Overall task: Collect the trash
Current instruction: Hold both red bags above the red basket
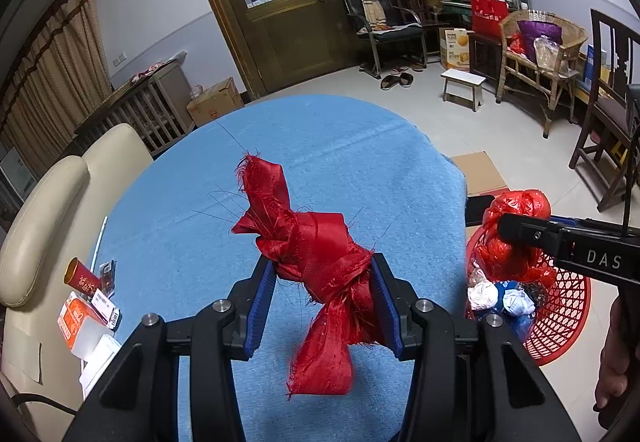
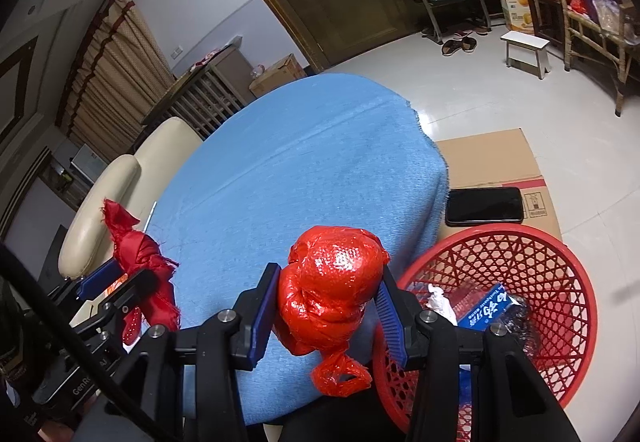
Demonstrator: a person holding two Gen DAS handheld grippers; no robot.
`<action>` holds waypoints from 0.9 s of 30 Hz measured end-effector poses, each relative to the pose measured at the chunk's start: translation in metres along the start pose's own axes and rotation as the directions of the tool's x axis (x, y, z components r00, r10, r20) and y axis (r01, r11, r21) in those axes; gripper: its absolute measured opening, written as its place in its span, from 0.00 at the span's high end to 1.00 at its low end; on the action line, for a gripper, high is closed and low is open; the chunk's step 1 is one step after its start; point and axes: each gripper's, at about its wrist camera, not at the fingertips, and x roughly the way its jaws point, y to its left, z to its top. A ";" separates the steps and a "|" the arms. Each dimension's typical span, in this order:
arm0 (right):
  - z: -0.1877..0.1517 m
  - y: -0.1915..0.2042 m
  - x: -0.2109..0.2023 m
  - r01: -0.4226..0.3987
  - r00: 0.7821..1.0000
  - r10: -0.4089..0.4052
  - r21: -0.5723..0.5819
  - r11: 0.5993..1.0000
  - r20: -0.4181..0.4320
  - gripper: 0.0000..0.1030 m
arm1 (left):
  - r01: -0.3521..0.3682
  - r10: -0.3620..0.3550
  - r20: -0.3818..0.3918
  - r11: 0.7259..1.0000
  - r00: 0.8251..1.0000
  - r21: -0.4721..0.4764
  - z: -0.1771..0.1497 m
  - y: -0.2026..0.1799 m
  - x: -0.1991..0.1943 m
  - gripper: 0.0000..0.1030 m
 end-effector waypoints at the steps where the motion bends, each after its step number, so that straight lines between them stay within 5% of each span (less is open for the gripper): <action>1: 0.000 -0.001 0.000 0.000 1.000 0.000 0.003 1.000 0.000 0.52 | 0.002 -0.002 -0.002 1.000 1.000 0.003 0.000 -0.001 0.000 0.52; 27: -0.003 -0.040 -0.015 0.018 0.999 -0.020 0.085 0.996 0.025 0.52 | 0.031 -0.030 -0.013 0.995 0.999 0.098 0.005 -0.037 0.002 0.52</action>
